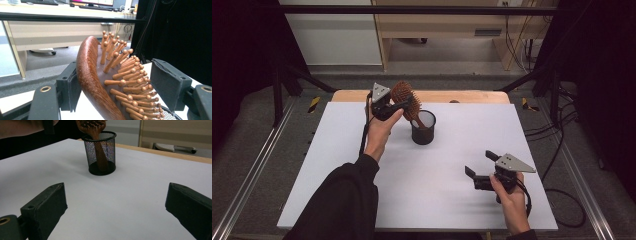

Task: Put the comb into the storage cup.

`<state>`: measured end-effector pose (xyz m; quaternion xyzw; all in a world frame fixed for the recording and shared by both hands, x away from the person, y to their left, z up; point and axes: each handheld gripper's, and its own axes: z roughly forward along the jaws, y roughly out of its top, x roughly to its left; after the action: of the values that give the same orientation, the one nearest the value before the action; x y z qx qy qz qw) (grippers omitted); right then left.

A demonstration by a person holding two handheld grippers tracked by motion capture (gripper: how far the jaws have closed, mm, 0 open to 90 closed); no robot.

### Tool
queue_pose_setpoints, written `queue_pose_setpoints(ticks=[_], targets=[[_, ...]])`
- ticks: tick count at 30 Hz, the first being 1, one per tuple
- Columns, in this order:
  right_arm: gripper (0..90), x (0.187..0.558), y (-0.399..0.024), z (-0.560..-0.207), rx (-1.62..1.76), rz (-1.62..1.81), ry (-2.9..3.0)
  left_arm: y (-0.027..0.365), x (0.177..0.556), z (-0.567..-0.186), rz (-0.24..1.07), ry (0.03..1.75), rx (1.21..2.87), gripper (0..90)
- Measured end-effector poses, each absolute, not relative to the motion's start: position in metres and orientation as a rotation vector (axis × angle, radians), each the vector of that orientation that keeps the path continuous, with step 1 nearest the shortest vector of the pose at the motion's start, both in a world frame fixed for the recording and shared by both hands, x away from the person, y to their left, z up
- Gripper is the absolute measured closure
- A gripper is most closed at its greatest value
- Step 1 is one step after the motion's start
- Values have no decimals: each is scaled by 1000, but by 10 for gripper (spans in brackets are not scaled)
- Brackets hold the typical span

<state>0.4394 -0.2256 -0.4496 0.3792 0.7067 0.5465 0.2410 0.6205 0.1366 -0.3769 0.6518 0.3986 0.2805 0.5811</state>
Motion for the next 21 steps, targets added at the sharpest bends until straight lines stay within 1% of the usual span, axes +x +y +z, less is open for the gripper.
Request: queue_pose_setpoints(ticks=[6,21], targets=[[39,440,-226,-450,1038,1494,1933,137,621,-377,658,932,1520,273],[39,439,-225,-450,1037,1495,1934,136,621,-378,653,964,1519,121]])
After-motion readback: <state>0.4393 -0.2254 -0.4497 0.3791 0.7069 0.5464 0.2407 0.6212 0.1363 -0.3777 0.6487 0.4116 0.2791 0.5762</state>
